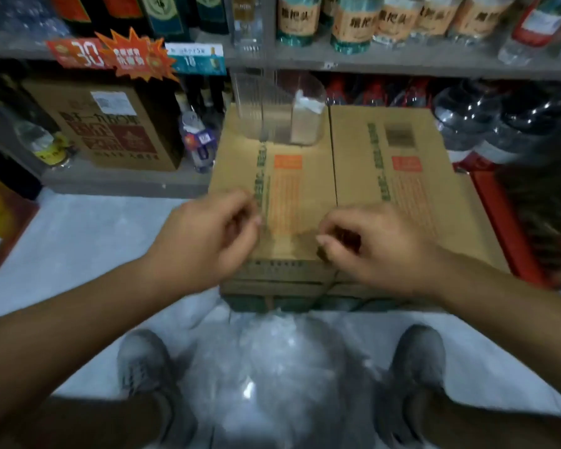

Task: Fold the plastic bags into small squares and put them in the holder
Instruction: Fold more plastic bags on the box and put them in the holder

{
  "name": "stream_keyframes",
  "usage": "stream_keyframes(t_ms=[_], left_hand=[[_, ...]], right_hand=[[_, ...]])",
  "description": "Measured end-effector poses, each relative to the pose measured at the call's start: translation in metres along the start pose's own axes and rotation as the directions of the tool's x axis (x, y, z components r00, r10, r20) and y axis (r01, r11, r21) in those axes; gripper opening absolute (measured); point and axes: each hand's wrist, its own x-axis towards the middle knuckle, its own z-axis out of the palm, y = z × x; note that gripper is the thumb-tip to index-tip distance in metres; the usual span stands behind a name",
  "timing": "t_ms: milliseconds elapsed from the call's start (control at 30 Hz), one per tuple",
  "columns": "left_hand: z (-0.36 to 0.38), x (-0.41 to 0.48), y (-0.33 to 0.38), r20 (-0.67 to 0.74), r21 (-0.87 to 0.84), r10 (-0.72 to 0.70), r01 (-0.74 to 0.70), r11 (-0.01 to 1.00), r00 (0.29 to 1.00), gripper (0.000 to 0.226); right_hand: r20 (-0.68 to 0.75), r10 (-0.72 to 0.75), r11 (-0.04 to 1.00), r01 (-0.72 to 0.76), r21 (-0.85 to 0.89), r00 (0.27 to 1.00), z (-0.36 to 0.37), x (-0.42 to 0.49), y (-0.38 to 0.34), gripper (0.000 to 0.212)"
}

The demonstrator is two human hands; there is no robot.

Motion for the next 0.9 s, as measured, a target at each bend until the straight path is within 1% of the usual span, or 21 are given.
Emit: stream_keyframes(t_ms=[33,67,100,133,167,200,233,267,300,333,367,433,467,500,567,633,700,733,800,867,900], left_hand=[[0.005,-0.022,0.006,0.093,0.043,0.139,-0.143,0.989,0.986,0.017],[0.016,-0.043,0.008,0.207,0.047,0.243,-0.257,0.965,0.948,0.018],[0.03,-0.065,0.009,0.325,0.025,0.287,-0.311,0.95,0.901,0.018],[0.047,-0.086,0.008,0.422,0.007,0.276,-0.307,0.952,0.864,0.018],[0.066,-0.106,0.004,0.499,0.007,0.205,-0.24,0.971,0.842,0.019],[0.086,-0.124,-0.004,0.549,0.037,0.088,-0.129,0.991,0.831,0.019],[0.107,-0.139,-0.013,0.593,0.095,-0.038,-0.023,0.995,0.805,0.02],[0.126,-0.15,-0.024,0.643,0.18,-0.15,0.043,0.983,0.751,0.022],[0.143,-0.159,-0.032,0.686,0.272,-0.257,0.087,0.958,0.68,0.024],[0.157,-0.165,-0.037,0.699,0.358,-0.371,0.15,0.922,0.611,0.027],[0.17,-0.169,-0.04,0.668,0.414,-0.491,0.27,0.87,0.56,0.032],[0.191,-0.177,-0.044,0.545,0.422,-0.669,0.525,0.739,0.505,0.049],[0.199,-0.18,-0.044,0.49,0.405,-0.719,0.601,0.689,0.494,0.059],[0.205,-0.184,-0.044,0.45,0.392,-0.74,0.634,0.667,0.5,0.068],[0.216,-0.189,-0.048,0.407,0.341,-0.743,0.666,0.664,0.532,0.075],[0.225,-0.19,-0.057,0.377,0.263,-0.753,0.718,0.645,0.539,0.072],[0.231,-0.187,-0.063,0.363,0.184,-0.759,0.756,0.628,0.541,0.062],[0.232,-0.186,-0.065,0.364,0.162,-0.755,0.761,0.628,0.546,0.053],[0.233,-0.185,-0.071,0.368,0.145,-0.74,0.752,0.643,0.562,0.029],[0.233,-0.185,-0.077,0.373,0.084,-0.722,0.754,0.652,0.583,0.013],[0.231,-0.185,-0.079,0.384,0.053,-0.713,0.757,0.652,0.587,0.011]], right_hand=[[0.045,-0.033,0.999,0.033,-0.001,0.998,0.013,-0.017,-0.001,0.018],[0.106,-0.046,0.999,0.048,-0.02,0.993,0.028,-0.032,-0.001,0.018],[0.199,-0.028,0.998,0.037,-0.042,0.98,0.045,-0.046,0.001,0.019],[0.312,0.015,0.999,0.001,-0.05,0.95,0.064,-0.059,0.006,0.019],[0.416,0.067,0.998,-0.051,-0.049,0.907,0.084,-0.071,0.015,0.018],[0.492,0.119,0.993,-0.108,-0.05,0.862,0.107,-0.082,0.029,0.017],[0.535,0.171,0.984,-0.169,-0.053,0.827,0.129,-0.092,0.044,0.017],[0.554,0.224,0.971,-0.229,-0.06,0.802,0.15,-0.101,0.059,0.016],[0.568,0.277,0.954,-0.293,-0.065,0.775,0.169,-0.108,0.07,0.015],[0.578,0.322,0.933,-0.355,-0.06,0.75,0.186,-0.114,0.079,0.015],[0.579,0.366,0.907,-0.419,-0.045,0.729,0.2,-0.118,0.085,0.015],[0.565,0.437,0.845,-0.535,0.009,0.7,0.224,-0.123,0.087,0.018],[0.558,0.456,0.822,-0.568,0.033,0.693,0.233,-0.122,0.085,0.021],[0.554,0.464,0.81,-0.584,0.048,0.691,0.242,-0.121,0.081,0.025],[0.51,0.467,0.818,-0.572,0.062,0.723,0.259,-0.118,0.074,0.039],[0.411,0.51,0.807,-0.585,0.074,0.756,0.272,-0.11,0.071,0.055],[0.368,0.575,0.769,-0.636,0.061,0.731,0.281,-0.101,0.072,0.07],[0.37,0.599,0.752,-0.658,0.045,0.71,0.285,-0.097,0.074,0.073],[0.384,0.618,0.734,-0.679,0.03,0.686,0.294,-0.091,0.079,0.065],[0.374,0.611,0.742,-0.67,0.039,0.698,0.298,-0.088,0.084,0.043],[0.355,0.596,0.755,-0.653,0.057,0.72,0.298,-0.088,0.085,0.03]])
